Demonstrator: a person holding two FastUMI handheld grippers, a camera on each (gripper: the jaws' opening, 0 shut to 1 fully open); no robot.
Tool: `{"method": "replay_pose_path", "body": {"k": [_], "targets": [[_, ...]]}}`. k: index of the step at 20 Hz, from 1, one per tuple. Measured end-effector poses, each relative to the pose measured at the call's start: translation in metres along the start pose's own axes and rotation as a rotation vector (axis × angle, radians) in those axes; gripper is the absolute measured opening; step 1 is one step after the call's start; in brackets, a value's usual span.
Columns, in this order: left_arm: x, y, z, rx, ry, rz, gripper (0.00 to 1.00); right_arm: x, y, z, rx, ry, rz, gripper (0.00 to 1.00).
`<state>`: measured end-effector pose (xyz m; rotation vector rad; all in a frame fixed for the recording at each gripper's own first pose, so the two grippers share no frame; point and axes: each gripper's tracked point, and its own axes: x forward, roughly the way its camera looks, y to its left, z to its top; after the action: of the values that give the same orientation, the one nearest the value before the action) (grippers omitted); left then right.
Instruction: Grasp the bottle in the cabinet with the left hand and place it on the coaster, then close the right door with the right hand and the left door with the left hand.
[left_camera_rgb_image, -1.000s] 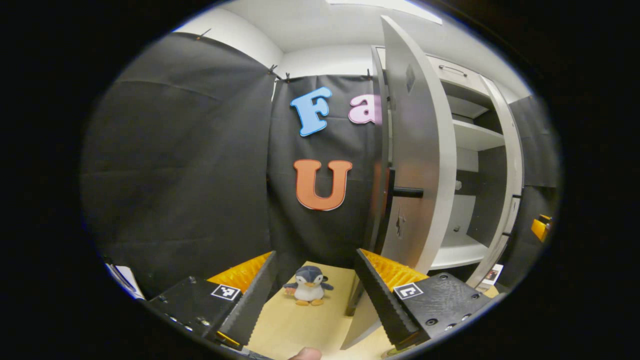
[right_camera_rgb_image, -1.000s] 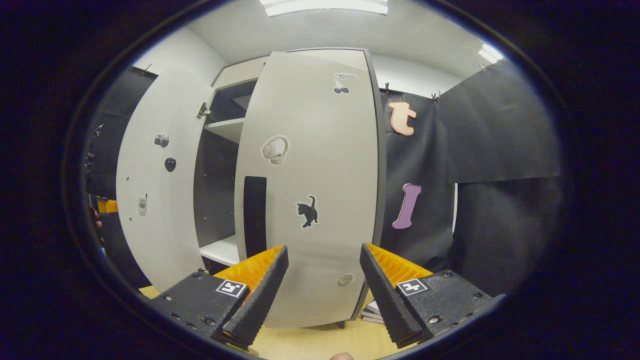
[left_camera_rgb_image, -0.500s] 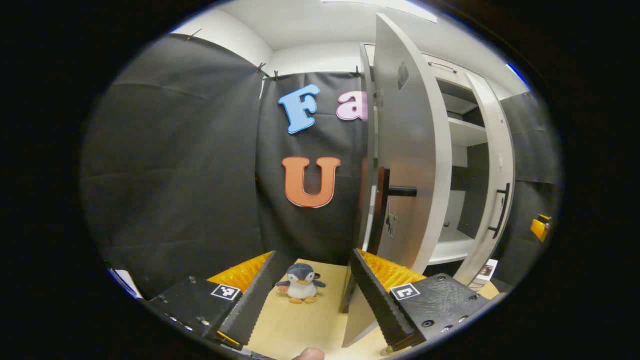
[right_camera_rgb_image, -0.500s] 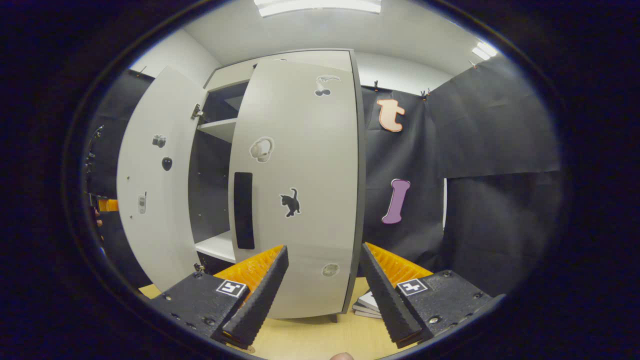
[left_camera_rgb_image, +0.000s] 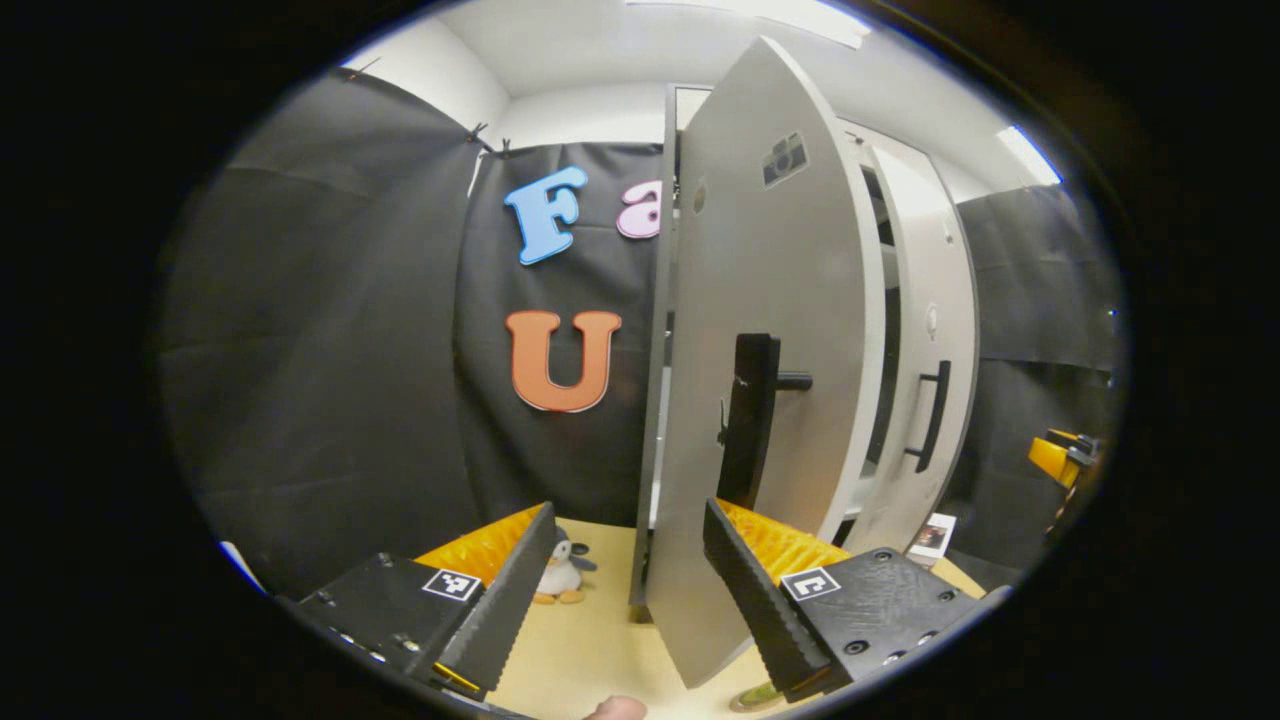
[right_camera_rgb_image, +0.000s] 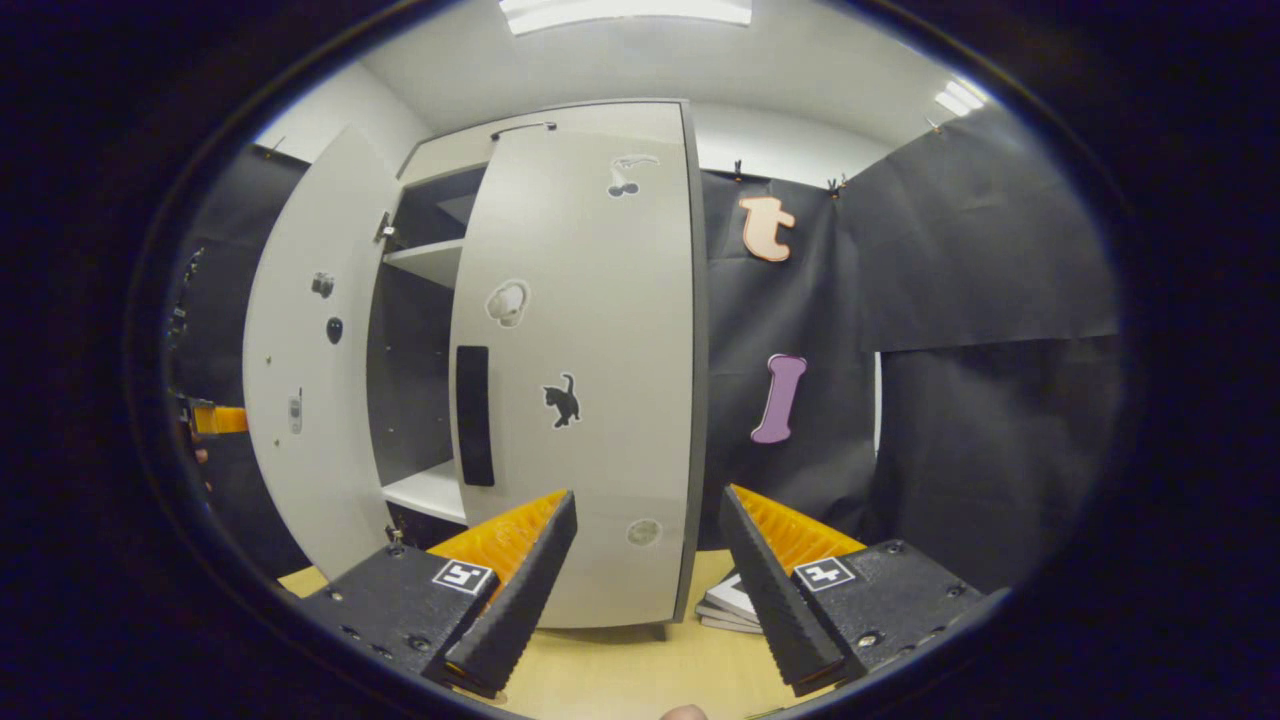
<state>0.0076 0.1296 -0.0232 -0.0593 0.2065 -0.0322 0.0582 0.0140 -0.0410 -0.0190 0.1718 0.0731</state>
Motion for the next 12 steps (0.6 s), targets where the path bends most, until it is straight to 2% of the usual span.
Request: {"method": "replay_pose_path", "body": {"k": [10,12], "targets": [[0.015,-0.044,-0.003,-0.018,-0.009,-0.109,1.0,-0.012,-0.022,-0.002,0.012,-0.001,-0.046,0.94],[0.023,-0.054,-0.005,-0.05,-0.001,-0.123,1.0,-0.016,-0.028,-0.002,0.018,-0.003,-0.061,0.93]]}}
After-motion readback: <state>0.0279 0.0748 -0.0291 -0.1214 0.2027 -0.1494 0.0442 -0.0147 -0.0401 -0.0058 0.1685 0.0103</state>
